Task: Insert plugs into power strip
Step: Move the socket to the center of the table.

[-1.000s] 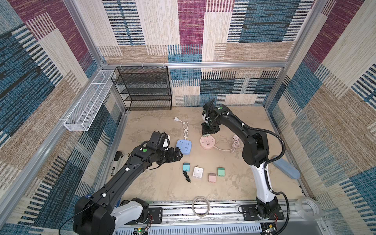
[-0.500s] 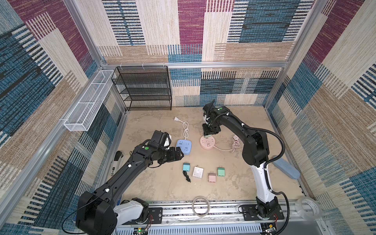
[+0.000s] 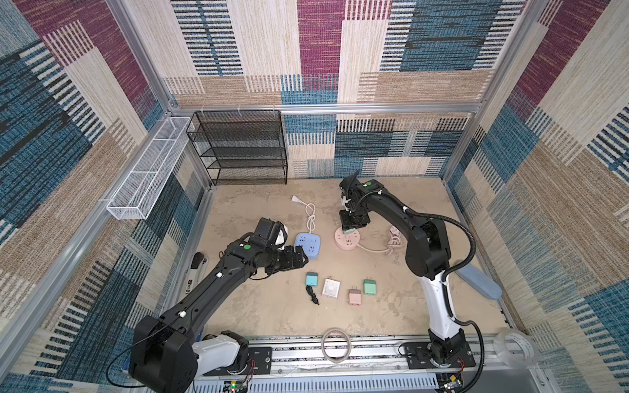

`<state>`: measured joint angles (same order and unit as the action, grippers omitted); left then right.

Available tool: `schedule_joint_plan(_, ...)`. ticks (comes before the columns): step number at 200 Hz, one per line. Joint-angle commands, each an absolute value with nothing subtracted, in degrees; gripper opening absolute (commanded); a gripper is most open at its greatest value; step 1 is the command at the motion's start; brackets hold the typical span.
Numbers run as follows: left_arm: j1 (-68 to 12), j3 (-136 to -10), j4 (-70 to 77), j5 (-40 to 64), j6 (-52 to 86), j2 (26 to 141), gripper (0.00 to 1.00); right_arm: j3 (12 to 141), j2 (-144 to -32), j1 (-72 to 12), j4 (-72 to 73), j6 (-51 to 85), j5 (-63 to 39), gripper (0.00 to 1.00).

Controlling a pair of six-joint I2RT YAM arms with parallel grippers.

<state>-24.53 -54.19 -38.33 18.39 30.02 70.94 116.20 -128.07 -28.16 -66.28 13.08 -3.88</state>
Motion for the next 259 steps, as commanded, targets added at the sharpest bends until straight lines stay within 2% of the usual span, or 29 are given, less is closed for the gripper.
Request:
schedule_joint_plan(1,-24.5,-54.0,-36.7,19.1,28.9,71.3,0.91,115.4,-127.5,-28.1,-65.8,14.0,-3.7,0.0)
schedule_joint_plan(79,-24.5,-53.6,-35.9,19.4,28.7,72.0,0.9,116.2,-128.0,-28.2,-66.0,14.9,-3.9,0.0)
schedule_joint_plan(191,-24.5,-51.5,-33.0,20.8,29.1,72.9,0.9,100.7,-118.8,-28.5,-61.7,15.6,-5.6,0.0)
schedule_joint_plan(259,-24.4,-51.5,-32.1,21.3,29.2,73.8,0.9,101.3,-119.2,-29.6,-64.1,15.5,-4.3,0.0)
